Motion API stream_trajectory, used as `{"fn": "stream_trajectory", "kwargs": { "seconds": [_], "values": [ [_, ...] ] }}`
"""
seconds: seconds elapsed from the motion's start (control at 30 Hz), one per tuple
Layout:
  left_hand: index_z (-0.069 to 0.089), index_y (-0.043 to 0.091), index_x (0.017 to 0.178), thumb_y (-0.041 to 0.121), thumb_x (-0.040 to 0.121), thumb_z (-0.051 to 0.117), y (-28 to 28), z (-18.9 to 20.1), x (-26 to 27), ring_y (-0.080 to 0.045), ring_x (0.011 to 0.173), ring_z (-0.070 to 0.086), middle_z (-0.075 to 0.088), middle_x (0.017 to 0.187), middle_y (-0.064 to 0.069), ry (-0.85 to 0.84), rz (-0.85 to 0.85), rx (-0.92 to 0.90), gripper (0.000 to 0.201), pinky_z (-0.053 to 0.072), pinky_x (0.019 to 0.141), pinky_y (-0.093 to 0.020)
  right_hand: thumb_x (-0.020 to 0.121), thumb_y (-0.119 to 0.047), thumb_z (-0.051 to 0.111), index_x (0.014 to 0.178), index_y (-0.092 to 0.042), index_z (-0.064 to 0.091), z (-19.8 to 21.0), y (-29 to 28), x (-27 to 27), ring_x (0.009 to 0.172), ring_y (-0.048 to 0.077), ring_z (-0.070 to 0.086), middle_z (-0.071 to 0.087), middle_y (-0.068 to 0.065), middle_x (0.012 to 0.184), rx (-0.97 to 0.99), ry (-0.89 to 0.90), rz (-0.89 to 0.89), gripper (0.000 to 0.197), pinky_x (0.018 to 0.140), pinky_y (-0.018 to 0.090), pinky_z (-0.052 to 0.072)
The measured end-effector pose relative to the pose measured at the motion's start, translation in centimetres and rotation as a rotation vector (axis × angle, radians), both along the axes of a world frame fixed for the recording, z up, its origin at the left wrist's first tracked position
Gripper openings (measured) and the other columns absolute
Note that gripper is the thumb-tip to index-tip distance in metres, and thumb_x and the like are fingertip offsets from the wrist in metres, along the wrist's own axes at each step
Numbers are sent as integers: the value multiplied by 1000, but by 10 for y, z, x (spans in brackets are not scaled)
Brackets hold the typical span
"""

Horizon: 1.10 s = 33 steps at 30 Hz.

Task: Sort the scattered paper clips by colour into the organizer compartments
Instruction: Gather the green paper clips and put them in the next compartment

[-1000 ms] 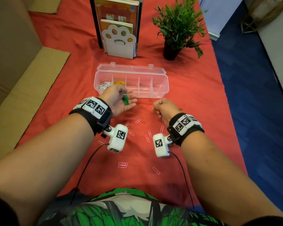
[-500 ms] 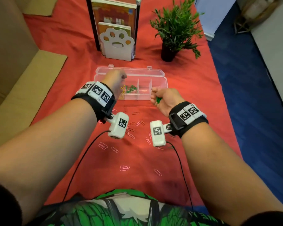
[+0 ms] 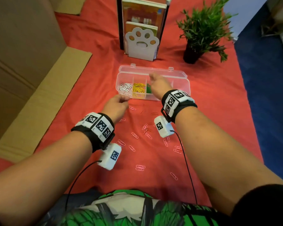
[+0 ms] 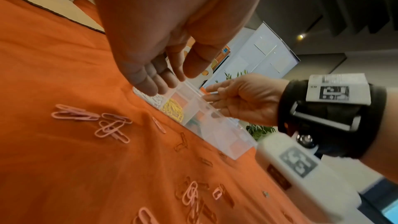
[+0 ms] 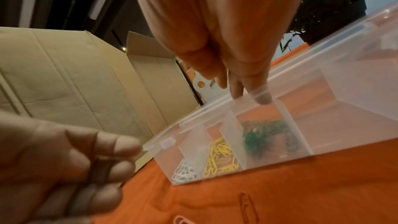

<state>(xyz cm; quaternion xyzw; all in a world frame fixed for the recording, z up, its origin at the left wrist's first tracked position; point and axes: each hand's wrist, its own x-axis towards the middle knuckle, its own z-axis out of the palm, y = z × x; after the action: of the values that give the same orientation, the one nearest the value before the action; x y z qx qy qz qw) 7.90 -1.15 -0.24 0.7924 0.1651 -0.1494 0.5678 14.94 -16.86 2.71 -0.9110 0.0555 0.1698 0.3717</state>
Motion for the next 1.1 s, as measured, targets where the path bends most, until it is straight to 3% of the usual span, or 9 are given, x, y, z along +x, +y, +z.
{"fn": "stream_trajectory", "kwargs": {
  "seconds": [0.1, 0.23, 0.3, 0.37, 0.43, 0.63, 0.73, 0.87, 1.1],
  "values": [
    [60, 19, 102, 7, 88, 52, -5, -8, -9, -14, 62, 51, 59, 85, 1, -28, -50, 60, 20, 44, 56, -22, 85, 8, 36, 134, -9, 49, 5, -5, -6, 126, 27, 49, 53, 13, 137, 46, -82, -78, 53, 108, 33, 38],
    [59, 14, 105, 2, 84, 55, -20, -15, -23, -6, 63, 49, 53, 74, 8, -11, -195, 76, 24, 43, 58, -10, 84, 5, 38, 102, -8, 65, 8, -30, -30, 94, 25, 61, 65, 11, 98, 120, -141, -155, 36, 90, 36, 49],
    [60, 15, 102, 3, 83, 58, -30, -17, -32, -6, 65, 50, 53, 72, 9, 12, -297, 91, 23, 46, 68, -18, 86, 0, 42, 94, -13, 65, 4, -49, -48, 86, 20, 57, 63, 6, 91, 51, -112, -134, 28, 83, 33, 50],
    [62, 16, 98, 6, 82, 61, -41, -19, -40, -11, 69, 54, 55, 72, 8, 19, -392, 124, 19, 47, 75, -24, 88, -5, 46, 94, -13, 66, -2, -70, -71, 85, 16, 54, 61, 2, 89, -74, -73, -92, 22, 77, 24, 43],
    [64, 13, 101, 9, 83, 62, -53, -21, -47, -12, 75, 56, 61, 78, 3, 21, -479, 159, 18, 46, 71, -19, 89, -8, 49, 94, -12, 66, -9, -91, -95, 83, 15, 53, 58, -1, 85, -170, -30, -88, 18, 74, 20, 37],
    [71, 18, 103, 17, 82, 65, -93, -23, -56, -15, 87, 64, 70, 94, -1, -82, -759, 303, 22, 48, 84, -23, 90, -13, 52, 96, -9, 65, -30, -144, -160, 98, 26, 62, 68, 12, 97, -304, 101, -223, 15, 72, 23, 37],
    [70, 24, 106, 22, 83, 64, -115, -22, -61, -18, 87, 59, 61, 88, -4, -160, -878, 412, 24, 43, 82, -22, 90, -14, 52, 94, -9, 65, -39, -161, -181, 98, 27, 62, 69, 14, 100, -340, 125, -279, 15, 77, 26, 41],
    [68, 26, 108, 28, 84, 61, -142, -26, -68, -26, 101, 58, 59, 104, -9, -239, -996, 508, 25, 43, 88, -28, 86, -8, 52, 91, -8, 66, -47, -178, -198, 96, 29, 64, 70, 16, 96, -342, 101, -358, 15, 80, 28, 44],
    [66, 30, 108, 36, 83, 58, -173, -39, -87, -27, 109, 53, 56, 109, -5, -376, -1136, 654, 27, 47, 89, -37, 84, -4, 52, 91, -6, 68, -53, -174, -190, 91, 32, 59, 57, 17, 99, -323, -49, -163, 18, 81, 30, 43]
  ]
}}
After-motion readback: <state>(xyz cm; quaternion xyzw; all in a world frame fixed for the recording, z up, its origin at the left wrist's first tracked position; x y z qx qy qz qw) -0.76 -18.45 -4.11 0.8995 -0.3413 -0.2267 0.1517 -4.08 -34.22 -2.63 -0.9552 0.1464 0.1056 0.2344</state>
